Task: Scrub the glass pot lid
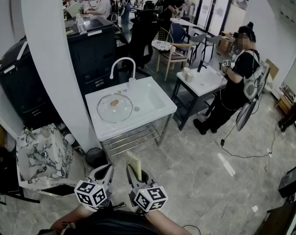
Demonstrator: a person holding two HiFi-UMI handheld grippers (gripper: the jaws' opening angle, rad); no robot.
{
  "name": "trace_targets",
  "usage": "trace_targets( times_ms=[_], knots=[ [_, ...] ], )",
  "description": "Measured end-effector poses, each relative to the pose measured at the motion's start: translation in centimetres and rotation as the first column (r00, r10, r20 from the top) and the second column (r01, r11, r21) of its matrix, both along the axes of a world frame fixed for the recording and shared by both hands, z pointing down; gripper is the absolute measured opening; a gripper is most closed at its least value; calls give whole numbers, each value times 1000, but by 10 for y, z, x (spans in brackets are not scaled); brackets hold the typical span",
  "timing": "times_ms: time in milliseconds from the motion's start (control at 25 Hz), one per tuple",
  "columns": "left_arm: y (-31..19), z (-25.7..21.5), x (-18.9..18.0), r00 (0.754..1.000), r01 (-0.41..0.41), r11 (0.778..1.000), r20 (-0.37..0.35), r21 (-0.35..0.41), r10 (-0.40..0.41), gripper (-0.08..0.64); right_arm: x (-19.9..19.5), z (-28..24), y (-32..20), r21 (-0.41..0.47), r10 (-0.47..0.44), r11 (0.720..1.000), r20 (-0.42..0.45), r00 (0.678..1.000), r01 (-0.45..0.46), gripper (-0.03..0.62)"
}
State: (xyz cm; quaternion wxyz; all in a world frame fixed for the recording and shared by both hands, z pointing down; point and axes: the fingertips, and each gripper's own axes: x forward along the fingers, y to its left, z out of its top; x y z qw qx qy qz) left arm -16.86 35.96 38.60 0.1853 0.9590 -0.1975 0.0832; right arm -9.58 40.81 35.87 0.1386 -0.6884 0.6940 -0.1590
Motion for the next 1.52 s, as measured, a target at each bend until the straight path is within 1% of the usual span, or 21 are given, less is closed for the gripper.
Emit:
trace_targets(
  times_ms=[160, 320, 400, 520, 720, 920, 1040, 1200, 1400, 1520],
  knots=[
    [-28, -5, -30, 1000, -27, 999, 1, 32, 27, 0, -27, 2, -27, -8, 35, 999, 4, 999, -35, 66],
    [-64, -2, -53, 999, -40, 999, -6, 17, 40, 0, -49, 2, -54, -20, 69, 997, -16, 998, -69, 66],
    [-79, -4, -58, 999, -51, 999, -19, 16, 51, 0, -57, 3, -65, -27, 88, 996, -20, 996, -88, 66],
    [-97, -6, -62, 996, -74, 997, -39, 19, 74, 0, -62, 9, -80, -35, 122, 992, -2, 993, -122, 66],
    [-121, -4, -72, 993, -102, 995, -55, 19, 103, 0, -68, 13, -103, -60, 165, 984, -8, 986, -165, 66],
    [-138, 14, -72, 991, -122, 992, -55, -28, 121, 0, -75, 27, -116, -124, 166, 978, -27, 986, -168, 66],
    [-147, 21, -63, 991, -124, 991, -56, -50, 122, 0, -66, 33, -127, -141, 169, 975, -24, 985, -171, 66],
    [-166, 24, -38, 993, -115, 993, -42, -38, 113, 0, -38, 34, -145, -120, 163, 979, -20, 987, -164, 66],
    [-185, 17, 11, 997, -67, 998, -25, -4, 67, 0, 15, 39, -172, -104, 108, 989, 25, 994, -105, 66],
    [-197, 9, 48, 999, -25, 1000, -25, 9, 26, 0, 56, 29, -190, -75, 68, 995, 22, 997, -67, 66]
  ],
)
